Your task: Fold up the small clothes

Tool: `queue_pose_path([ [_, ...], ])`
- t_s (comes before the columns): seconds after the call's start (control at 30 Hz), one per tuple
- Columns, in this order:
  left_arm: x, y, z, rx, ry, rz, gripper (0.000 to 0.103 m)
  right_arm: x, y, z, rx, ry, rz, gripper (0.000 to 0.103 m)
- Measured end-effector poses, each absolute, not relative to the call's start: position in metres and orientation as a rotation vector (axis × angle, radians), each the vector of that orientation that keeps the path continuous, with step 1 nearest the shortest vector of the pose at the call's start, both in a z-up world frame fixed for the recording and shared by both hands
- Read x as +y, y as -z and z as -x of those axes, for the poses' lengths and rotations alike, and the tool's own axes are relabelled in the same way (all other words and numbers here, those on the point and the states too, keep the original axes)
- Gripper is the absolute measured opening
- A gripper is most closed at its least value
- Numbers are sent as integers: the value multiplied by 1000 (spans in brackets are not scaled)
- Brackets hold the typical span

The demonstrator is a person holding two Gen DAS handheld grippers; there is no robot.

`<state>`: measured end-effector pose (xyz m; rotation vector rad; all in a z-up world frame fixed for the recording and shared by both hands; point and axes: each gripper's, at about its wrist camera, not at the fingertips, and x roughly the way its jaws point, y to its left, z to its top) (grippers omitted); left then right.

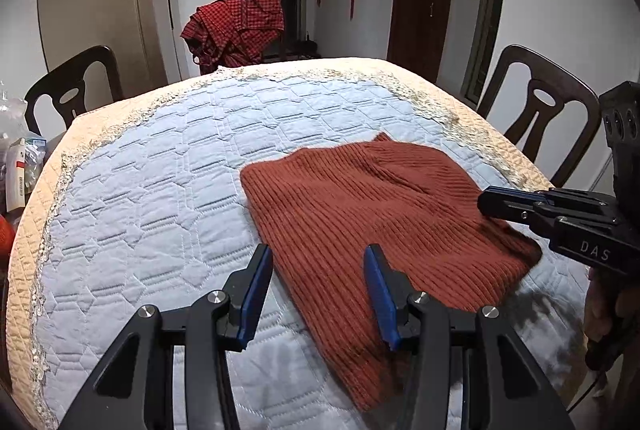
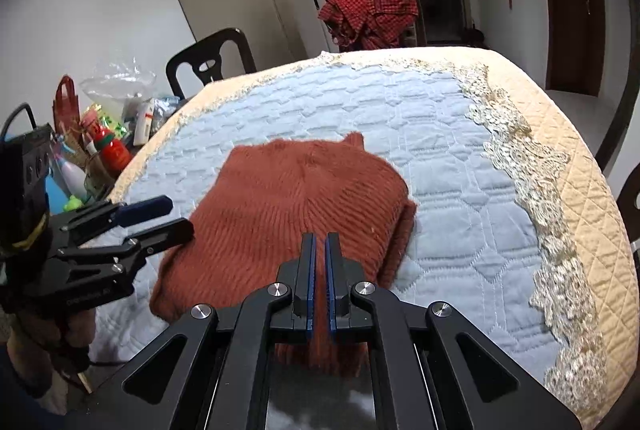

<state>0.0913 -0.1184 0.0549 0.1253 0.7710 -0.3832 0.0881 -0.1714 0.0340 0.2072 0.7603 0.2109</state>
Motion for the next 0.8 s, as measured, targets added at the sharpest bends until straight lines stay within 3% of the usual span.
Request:
queue_pose_path([
  [0.17,-122,-45,-101,788,382,-128,50,-179,-14,-106,841,-163,-206,4],
  [0.43,-112,-52,-101,781,384,-103,50,-182,-23,-100,819,-161,-229,4],
  [0.53,-106,-56,-100,774,382,-85,50,-185,-27,-98,807,-161,-249,21],
  [0.6,-102,-58,-101,769,380,-72,50,-187,-29,-97,798,-164,-271,46],
  [0.8,-94,-42,-110,826,386,-8,50,-193,-17,-104,841,-195,-337,48],
])
